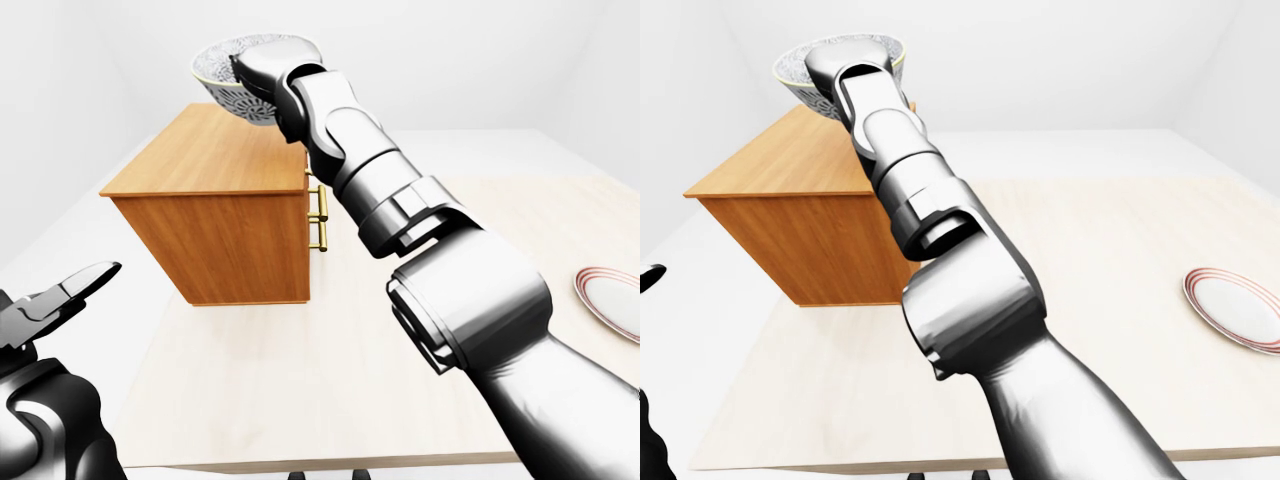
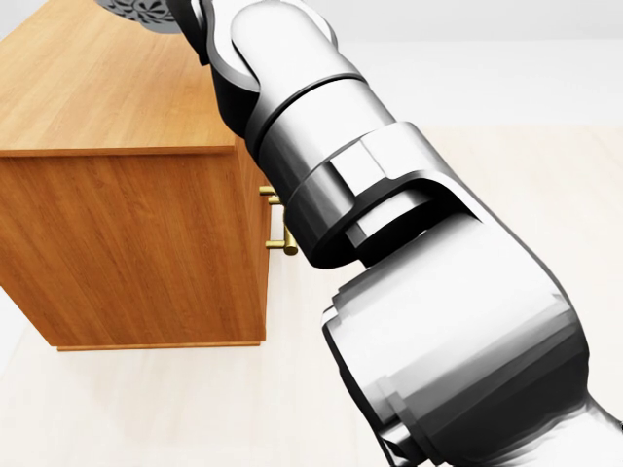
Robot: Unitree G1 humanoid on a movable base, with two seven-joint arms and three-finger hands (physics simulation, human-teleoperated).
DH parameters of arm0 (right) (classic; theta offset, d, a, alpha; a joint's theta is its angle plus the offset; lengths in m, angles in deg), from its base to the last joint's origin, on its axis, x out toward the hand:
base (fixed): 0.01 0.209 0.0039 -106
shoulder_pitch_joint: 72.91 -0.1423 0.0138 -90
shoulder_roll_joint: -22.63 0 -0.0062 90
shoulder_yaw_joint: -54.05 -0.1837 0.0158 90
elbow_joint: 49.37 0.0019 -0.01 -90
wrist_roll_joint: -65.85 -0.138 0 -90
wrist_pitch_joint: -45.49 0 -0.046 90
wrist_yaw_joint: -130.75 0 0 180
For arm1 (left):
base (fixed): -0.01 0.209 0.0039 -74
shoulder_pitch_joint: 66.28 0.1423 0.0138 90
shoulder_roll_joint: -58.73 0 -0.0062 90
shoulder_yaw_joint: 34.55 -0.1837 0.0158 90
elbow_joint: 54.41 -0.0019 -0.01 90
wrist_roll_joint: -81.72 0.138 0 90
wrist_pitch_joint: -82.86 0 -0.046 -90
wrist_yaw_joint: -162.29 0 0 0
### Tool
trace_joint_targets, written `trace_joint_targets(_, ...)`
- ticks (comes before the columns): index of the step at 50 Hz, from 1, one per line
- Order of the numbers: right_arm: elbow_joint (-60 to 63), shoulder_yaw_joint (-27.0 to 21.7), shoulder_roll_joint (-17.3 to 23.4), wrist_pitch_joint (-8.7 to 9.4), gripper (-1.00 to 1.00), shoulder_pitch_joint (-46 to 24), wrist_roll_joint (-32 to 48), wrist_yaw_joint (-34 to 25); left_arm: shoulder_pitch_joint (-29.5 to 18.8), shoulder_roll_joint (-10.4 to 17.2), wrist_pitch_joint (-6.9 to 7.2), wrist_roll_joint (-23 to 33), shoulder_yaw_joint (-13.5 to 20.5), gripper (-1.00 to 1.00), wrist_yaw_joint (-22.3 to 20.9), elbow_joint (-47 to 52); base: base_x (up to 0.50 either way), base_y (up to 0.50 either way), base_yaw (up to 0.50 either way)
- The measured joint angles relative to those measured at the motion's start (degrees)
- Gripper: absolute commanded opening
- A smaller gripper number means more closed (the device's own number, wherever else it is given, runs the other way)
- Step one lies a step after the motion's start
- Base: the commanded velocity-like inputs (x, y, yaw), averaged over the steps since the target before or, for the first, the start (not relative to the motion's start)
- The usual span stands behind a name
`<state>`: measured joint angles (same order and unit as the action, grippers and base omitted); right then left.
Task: Put the bowl on top of the cabinet.
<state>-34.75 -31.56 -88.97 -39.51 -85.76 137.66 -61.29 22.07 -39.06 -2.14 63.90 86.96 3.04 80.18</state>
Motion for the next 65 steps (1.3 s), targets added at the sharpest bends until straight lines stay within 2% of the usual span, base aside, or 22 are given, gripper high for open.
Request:
trace_joint_targets(40,0.1,-0.1,-1.4,0.0,-1.0,2.3,-5.7,-3.5,0.1,0.0,0.0,-0.3,0.2,1.0,0.0,0.2,0.0,0.0,0.0)
trace_joint_targets(41,0.1,-0.1,-1.4,0.0,-0.87,2.3,-5.7,-3.4,0.1,0.0,0.0,-0.3,0.2,1.0,0.0,0.2,0.0,0.0,0.0)
trace_joint_targets(42,0.2,0.0,-1.4,0.0,-0.63,2.3,-5.9,-3.2,0.1,0.0,0.0,-0.3,0.2,1.0,0.0,0.1,0.0,0.0,0.0)
trace_joint_targets(43,0.2,0.0,-1.4,0.0,-0.49,2.3,-6.0,-3.0,0.1,0.0,0.0,-0.3,0.2,1.0,0.0,0.1,0.0,0.0,0.0)
trace_joint_targets(44,0.3,0.0,-1.4,0.0,0.06,2.3,-6.2,-2.7,0.1,0.1,0.0,-0.3,0.2,1.0,0.0,0.1,0.0,0.0,0.0)
trace_joint_targets(47,0.5,-0.1,-1.3,0.0,0.15,2.1,-6.6,-2.1,0.0,0.1,0.0,-0.3,0.2,1.0,0.1,0.1,0.0,0.0,0.0)
trace_joint_targets(49,0.6,-0.1,-1.3,0.0,0.25,2.0,-6.9,-1.8,0.0,0.1,0.0,-0.3,0.2,1.0,0.0,0.1,0.0,0.0,0.0)
trace_joint_targets(50,0.7,-0.1,-1.3,0.0,0.4,1.9,-7.1,-1.6,0.1,0.1,0.0,-0.3,0.2,1.0,0.0,0.1,0.0,0.0,0.0)
trace_joint_targets(51,0.7,-0.1,-1.3,0.0,0.4,1.7,-7.2,-1.5,0.1,0.1,0.0,-0.3,0.2,1.0,0.0,0.1,0.0,0.0,0.0)
trace_joint_targets(55,1.0,0.0,-1.2,0.0,1.0,0.9,-7.4,-0.9,0.1,0.0,0.0,-0.3,0.1,1.0,0.0,0.0,0.0,0.0,0.0)
trace_joint_targets(65,1.7,0.0,-1.3,0.0,1.0,-1.8,-7.6,1.8,0.2,-0.1,0.0,-0.2,0.1,1.0,-0.1,-0.2,0.0,0.0,0.0)
